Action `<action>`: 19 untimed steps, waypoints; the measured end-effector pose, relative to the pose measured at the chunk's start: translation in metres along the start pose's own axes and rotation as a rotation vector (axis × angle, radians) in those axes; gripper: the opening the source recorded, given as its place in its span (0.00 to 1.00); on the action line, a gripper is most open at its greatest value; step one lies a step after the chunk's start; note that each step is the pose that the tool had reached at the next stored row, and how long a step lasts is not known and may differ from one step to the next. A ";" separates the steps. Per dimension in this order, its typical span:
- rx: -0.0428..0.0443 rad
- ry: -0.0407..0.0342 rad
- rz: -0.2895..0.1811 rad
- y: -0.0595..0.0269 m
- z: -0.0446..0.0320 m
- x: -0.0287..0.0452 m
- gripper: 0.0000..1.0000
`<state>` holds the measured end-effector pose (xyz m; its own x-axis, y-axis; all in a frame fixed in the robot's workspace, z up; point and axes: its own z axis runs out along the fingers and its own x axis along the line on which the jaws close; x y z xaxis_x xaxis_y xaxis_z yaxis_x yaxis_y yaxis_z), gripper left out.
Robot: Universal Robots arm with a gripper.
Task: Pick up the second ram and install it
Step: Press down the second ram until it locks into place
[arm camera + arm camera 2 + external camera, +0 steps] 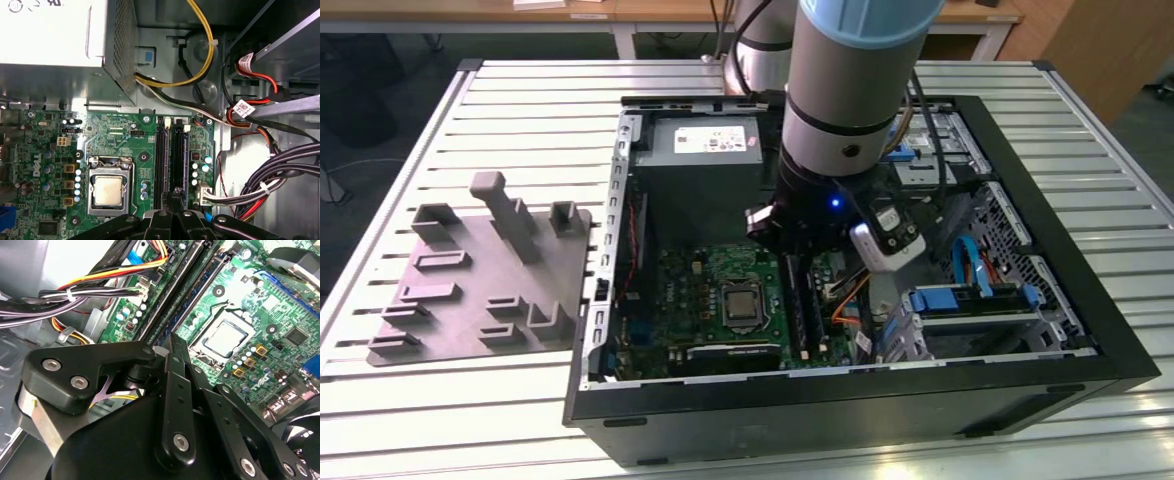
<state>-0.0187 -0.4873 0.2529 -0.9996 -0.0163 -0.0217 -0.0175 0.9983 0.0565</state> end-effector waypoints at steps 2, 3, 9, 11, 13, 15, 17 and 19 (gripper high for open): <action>0.0000 0.0014 0.000 0.0017 0.0038 0.0000 0.11; 0.0000 0.0017 0.000 0.0034 0.0057 0.0001 0.11; -0.0014 0.0017 0.000 0.0165 0.0166 0.0008 0.11; -0.0029 0.0017 0.000 0.0199 0.0195 0.0020 0.11; -0.0037 0.0017 -0.001 0.0235 0.0222 0.0032 0.11; -0.0044 0.0016 -0.001 0.0277 0.0255 0.0036 0.11; -0.0045 0.0017 -0.001 0.0311 0.0292 0.0037 0.11; -0.0044 0.0017 -0.002 0.0335 0.0324 0.0038 0.11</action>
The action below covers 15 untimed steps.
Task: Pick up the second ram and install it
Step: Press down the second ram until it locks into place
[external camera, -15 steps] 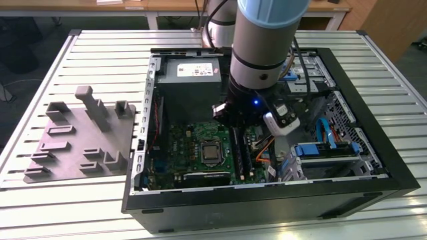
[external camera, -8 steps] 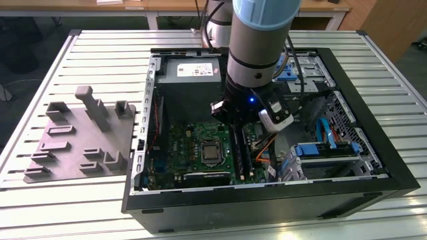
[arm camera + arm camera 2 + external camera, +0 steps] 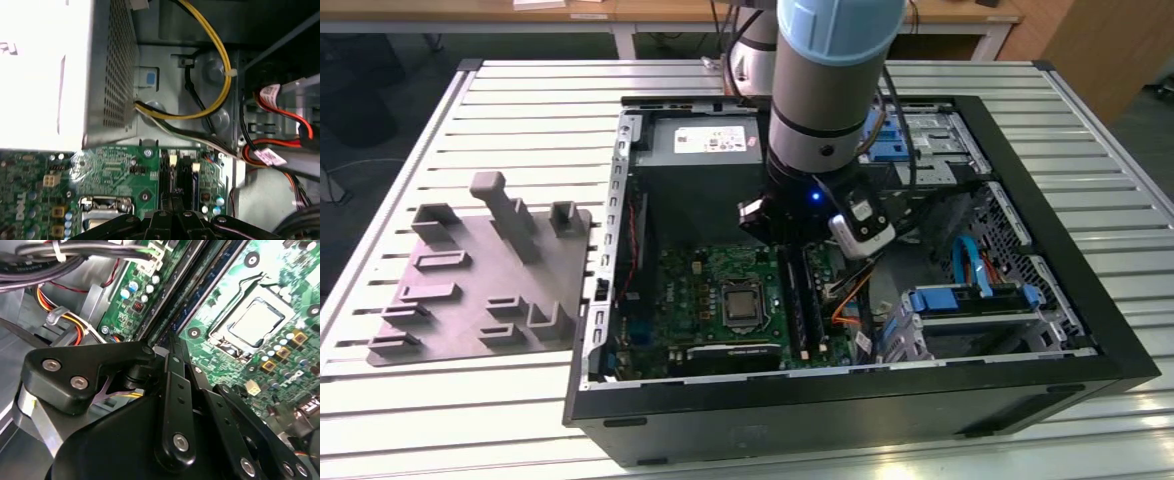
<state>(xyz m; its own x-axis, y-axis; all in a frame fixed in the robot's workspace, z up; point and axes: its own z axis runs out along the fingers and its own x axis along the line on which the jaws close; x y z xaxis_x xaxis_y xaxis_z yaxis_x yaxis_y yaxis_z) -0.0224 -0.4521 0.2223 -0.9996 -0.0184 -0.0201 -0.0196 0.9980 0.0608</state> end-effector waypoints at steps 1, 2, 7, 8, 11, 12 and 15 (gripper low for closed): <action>0.0003 0.0001 0.000 0.0006 0.0014 0.0000 0.11; 0.0010 0.0004 -0.001 0.0010 0.0024 0.0000 0.11; 0.0002 0.0002 -0.001 0.0018 0.0058 0.0001 0.11; 0.0000 0.0001 -0.001 0.0019 0.0056 0.0001 0.11; -0.0012 -0.0013 -0.001 0.0026 -0.0024 -0.0002 0.11; 0.0003 -0.0007 -0.001 0.0025 -0.0042 -0.0001 0.11; 0.0028 -0.0009 -0.002 -0.0017 -0.0045 0.0000 0.11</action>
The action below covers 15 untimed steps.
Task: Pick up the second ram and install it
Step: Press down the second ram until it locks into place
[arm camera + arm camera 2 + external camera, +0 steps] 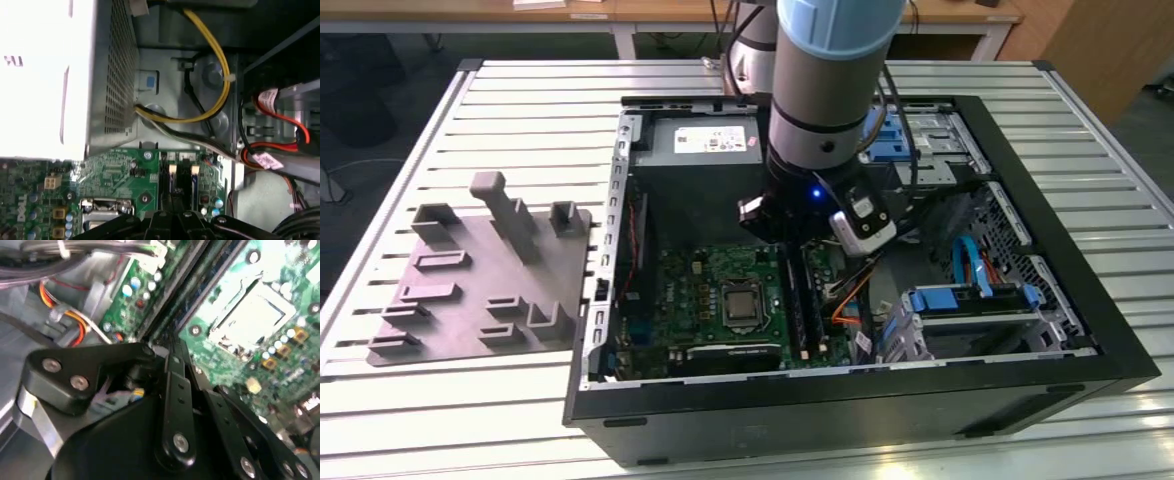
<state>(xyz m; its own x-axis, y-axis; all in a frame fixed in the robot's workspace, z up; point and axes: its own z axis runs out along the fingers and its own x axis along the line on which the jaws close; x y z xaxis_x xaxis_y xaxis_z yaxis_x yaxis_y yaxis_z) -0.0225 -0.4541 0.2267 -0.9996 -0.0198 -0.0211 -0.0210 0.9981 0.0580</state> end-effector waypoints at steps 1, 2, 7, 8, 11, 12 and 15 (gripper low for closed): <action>0.0017 0.0001 0.000 -0.0031 -0.0002 0.0001 0.11; 0.0033 0.0002 0.000 -0.0067 -0.0005 0.0002 0.11; 0.0148 0.0004 0.000 -0.0223 -0.0014 0.0007 0.11; 0.0177 0.0004 0.000 -0.0254 -0.0015 0.0008 0.11; 0.0309 0.0007 -0.001 -0.0340 -0.0020 0.0010 0.11; 0.0354 0.0008 -0.001 -0.0368 -0.0021 0.0011 0.11; 0.0531 0.0014 -0.001 -0.0445 -0.0023 0.0012 0.11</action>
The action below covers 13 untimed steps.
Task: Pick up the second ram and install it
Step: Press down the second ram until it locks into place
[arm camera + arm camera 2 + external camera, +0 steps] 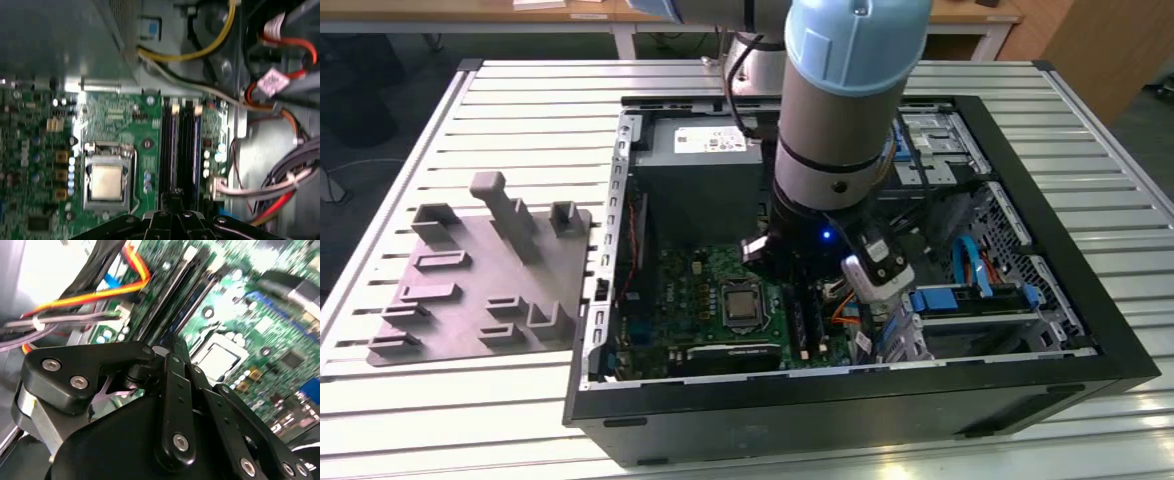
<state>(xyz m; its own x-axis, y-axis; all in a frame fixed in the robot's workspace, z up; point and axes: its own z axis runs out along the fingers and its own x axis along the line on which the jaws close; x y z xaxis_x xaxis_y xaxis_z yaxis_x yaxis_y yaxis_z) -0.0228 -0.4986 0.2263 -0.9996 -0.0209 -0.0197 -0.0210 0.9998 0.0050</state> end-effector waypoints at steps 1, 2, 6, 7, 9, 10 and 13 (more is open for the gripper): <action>0.0037 0.0003 0.000 -0.0029 0.0002 0.0001 0.11; 0.0070 0.0007 0.000 -0.0058 0.0004 0.0001 0.11; 0.0126 0.0014 0.000 -0.0145 0.0028 0.0004 0.11; 0.0136 0.0015 0.000 -0.0151 0.0031 0.0005 0.11; 0.0141 0.0014 0.000 -0.0158 0.0038 0.0004 0.11; 0.0141 0.0015 0.000 -0.0162 0.0042 0.0004 0.11; 0.0146 0.0019 0.000 -0.0170 0.0055 0.0005 0.11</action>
<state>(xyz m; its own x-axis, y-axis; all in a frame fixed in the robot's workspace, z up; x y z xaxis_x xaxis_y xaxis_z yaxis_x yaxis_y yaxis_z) -0.0228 -0.5156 0.2208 -0.9996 -0.0212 -0.0178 -0.0211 0.9997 -0.0096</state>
